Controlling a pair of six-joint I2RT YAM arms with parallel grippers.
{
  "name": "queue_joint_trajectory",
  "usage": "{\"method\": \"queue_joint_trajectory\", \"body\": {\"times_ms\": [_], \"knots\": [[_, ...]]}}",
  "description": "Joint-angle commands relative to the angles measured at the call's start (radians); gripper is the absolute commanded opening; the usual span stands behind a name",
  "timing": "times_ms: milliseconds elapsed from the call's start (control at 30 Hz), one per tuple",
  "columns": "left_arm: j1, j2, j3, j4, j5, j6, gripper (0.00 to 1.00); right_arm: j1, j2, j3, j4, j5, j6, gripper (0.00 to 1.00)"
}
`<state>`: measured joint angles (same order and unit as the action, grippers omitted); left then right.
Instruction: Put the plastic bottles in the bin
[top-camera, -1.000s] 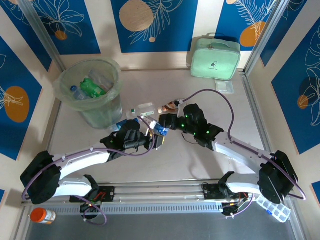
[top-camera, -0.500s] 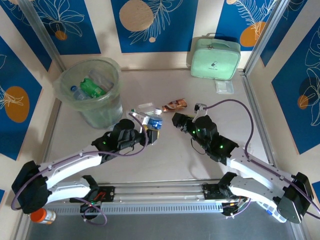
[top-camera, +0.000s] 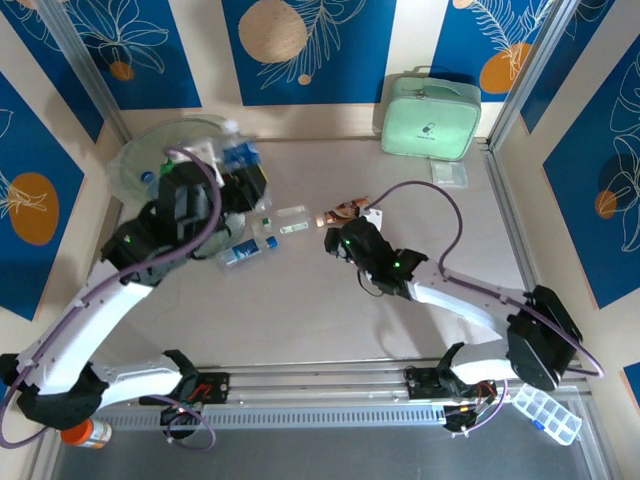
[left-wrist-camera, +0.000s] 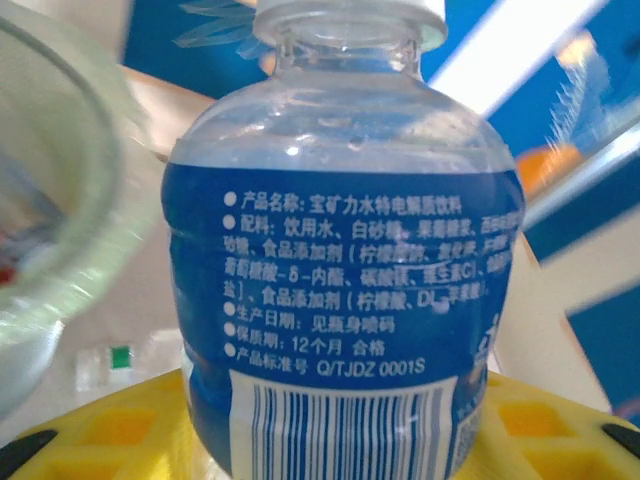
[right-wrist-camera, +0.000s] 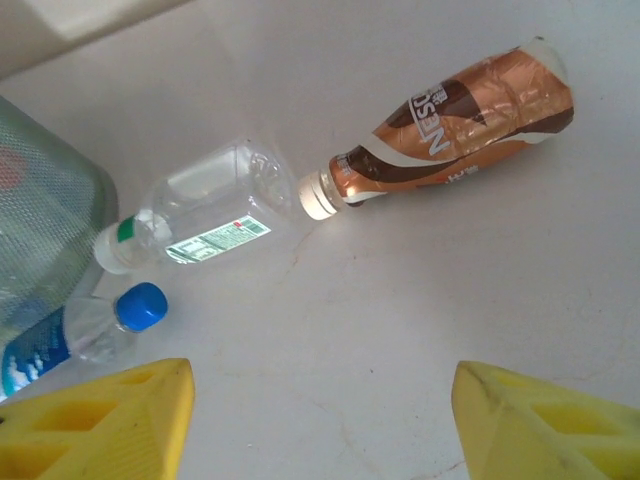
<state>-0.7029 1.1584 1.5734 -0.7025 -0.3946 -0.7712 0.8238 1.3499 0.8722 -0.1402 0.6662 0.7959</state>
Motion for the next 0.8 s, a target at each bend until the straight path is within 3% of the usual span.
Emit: {"method": "queue_joint_trajectory", "body": {"times_ms": [0,133,433,567,767], "knots": [[0.114,0.069,0.099,-0.247,0.013,-0.154,0.21,0.014,0.059,0.08,-0.104,0.074,-0.013,0.69],[0.301,0.12,0.166,-0.244,0.165,-0.244,0.22,0.015,0.095,0.093,-0.102,0.099,-0.027,0.69],[0.562,0.357,0.416,-0.357,0.324,-0.266,0.22,0.013,0.075,0.087,-0.08,0.061,-0.06,0.68],[0.638,0.455,0.475,-0.406,0.39,-0.263,0.23,0.015,0.078,0.086,-0.076,0.053,-0.067,0.68],[0.664,0.543,0.463,-0.413,0.439,-0.237,0.26,0.015,0.11,0.121,-0.124,0.081,-0.061,0.68]]}}
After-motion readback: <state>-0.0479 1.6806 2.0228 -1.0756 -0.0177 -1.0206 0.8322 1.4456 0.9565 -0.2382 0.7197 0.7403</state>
